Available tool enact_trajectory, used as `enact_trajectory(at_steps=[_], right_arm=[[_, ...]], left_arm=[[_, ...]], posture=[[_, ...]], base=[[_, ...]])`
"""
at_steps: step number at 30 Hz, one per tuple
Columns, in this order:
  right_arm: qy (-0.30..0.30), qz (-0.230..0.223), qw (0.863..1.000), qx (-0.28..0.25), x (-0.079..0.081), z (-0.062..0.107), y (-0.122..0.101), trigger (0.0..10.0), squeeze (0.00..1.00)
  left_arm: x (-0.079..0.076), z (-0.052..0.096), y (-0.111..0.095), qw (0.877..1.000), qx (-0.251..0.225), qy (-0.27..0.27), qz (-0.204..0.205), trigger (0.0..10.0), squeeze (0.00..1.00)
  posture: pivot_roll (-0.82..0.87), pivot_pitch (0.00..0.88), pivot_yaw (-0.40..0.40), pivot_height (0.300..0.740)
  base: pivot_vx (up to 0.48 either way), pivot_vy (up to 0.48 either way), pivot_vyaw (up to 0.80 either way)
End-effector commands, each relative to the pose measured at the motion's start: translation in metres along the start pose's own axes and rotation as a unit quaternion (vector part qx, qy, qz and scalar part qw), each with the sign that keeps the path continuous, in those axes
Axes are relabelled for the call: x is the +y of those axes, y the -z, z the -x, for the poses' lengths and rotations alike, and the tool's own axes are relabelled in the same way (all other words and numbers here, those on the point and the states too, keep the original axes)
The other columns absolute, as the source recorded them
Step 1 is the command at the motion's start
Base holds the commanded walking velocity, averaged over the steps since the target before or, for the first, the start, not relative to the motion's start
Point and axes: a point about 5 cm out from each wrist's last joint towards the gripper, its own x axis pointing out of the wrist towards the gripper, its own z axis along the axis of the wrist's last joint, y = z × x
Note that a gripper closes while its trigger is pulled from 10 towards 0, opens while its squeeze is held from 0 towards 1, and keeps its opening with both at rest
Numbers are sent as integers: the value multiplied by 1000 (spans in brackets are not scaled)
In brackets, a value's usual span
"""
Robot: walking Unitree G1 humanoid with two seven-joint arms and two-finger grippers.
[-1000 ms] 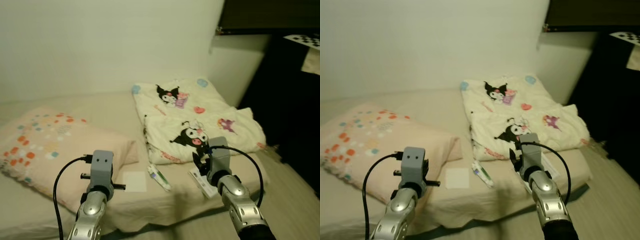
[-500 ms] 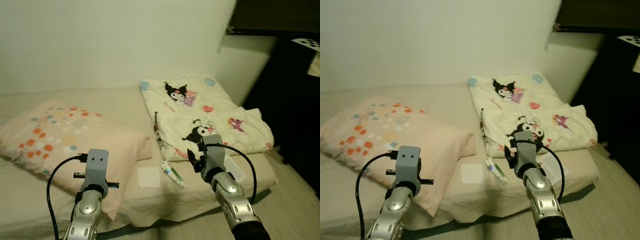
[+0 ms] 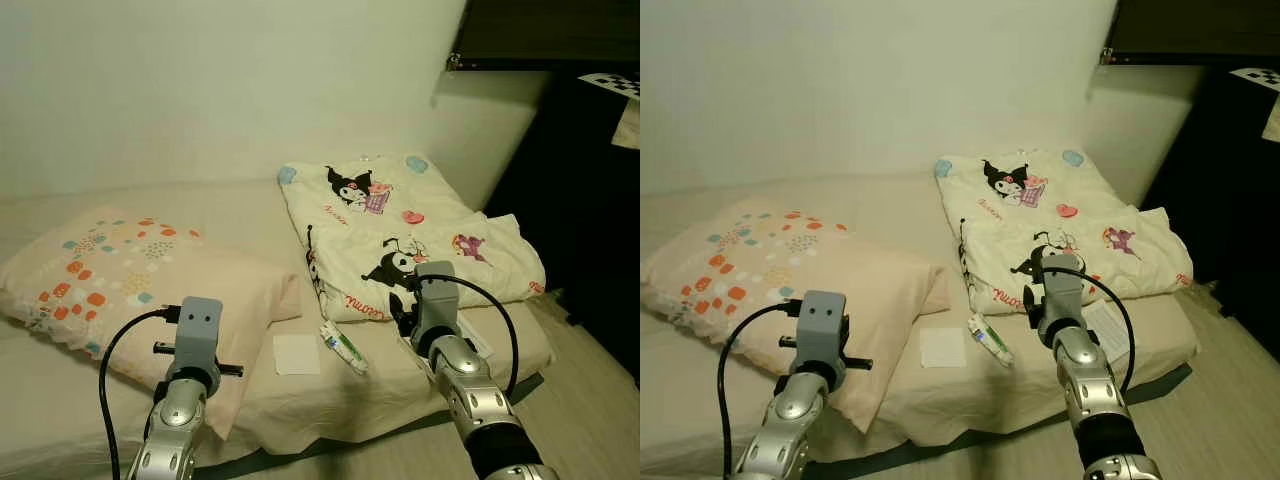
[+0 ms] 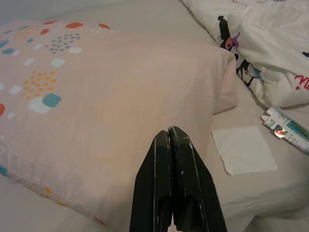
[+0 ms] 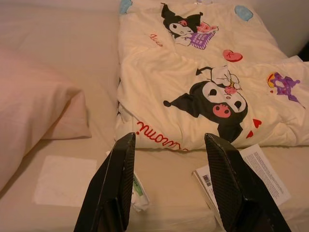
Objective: Clean up the room
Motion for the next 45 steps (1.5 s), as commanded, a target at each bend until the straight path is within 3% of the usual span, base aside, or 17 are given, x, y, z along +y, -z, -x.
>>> enact_trajectory(at_steps=[1,6,45], right_arm=[[-1,3,1000,15,1,2,9,10000,0],[2,0,1000,19,2,3,12,10000,0],[9,-15,1000,13,3,6,12,10000,0]], left_arm=[[3,0,3,1000,4,2,-2,10000,0],[2,0,4,1000,5,8,-7,10000,0],[-1,0,1,999,2,34,-14,10000,0]], posture=[[-66,54,-41,686],[-69,60,-36,656],[-47,111,-13,541]], base=[[0,0,0],[0,0,0],[0,0,0]])
